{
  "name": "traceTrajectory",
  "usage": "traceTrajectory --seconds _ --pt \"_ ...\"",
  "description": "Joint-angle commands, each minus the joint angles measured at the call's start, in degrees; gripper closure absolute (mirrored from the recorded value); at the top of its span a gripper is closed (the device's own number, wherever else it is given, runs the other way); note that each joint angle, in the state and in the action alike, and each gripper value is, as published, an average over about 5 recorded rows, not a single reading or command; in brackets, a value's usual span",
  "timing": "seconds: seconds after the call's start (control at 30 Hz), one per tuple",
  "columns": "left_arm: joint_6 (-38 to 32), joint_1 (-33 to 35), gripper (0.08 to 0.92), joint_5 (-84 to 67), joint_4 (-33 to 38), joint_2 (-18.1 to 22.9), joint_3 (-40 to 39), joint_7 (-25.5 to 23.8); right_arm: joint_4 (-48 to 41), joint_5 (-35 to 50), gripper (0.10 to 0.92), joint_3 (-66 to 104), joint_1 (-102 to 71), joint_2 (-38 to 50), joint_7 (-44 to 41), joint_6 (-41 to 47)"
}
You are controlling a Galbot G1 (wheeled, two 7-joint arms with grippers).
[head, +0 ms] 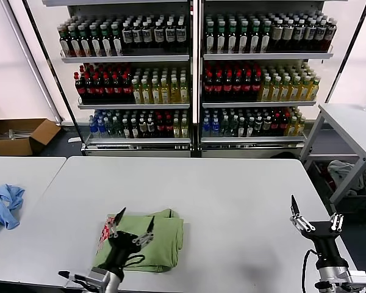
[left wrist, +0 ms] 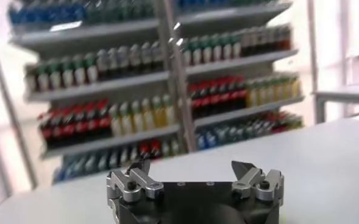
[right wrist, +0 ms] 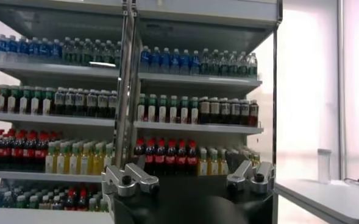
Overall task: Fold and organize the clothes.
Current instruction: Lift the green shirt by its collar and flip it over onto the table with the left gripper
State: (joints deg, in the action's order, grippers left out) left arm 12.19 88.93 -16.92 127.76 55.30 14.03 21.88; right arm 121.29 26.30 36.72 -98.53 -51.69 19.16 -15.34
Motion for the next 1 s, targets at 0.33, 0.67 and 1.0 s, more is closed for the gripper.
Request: traceTrajectory --seconds 0.33,0.67,1.0 --pt "6.5 5.0 0.177 -20.2 -10.9 1.8 16.9 -2.3 0.1 -0.1 0.203 0.5 -0.8 0.1 0.0 -0.6" --pt "6.0 3.5 0.177 -21.9 -12.2 3.3 14.8 -3.2 0.1 -0.3 0.203 0.1 -0.4 -0.3 -0.2 -0.6" --pt "2.1 2.9 0.177 -25.6 -14.5 4.1 13.9 -6.4 -0.1 -0.3 0.203 0.1 -0.5 -0.4 -0.2 -1.0"
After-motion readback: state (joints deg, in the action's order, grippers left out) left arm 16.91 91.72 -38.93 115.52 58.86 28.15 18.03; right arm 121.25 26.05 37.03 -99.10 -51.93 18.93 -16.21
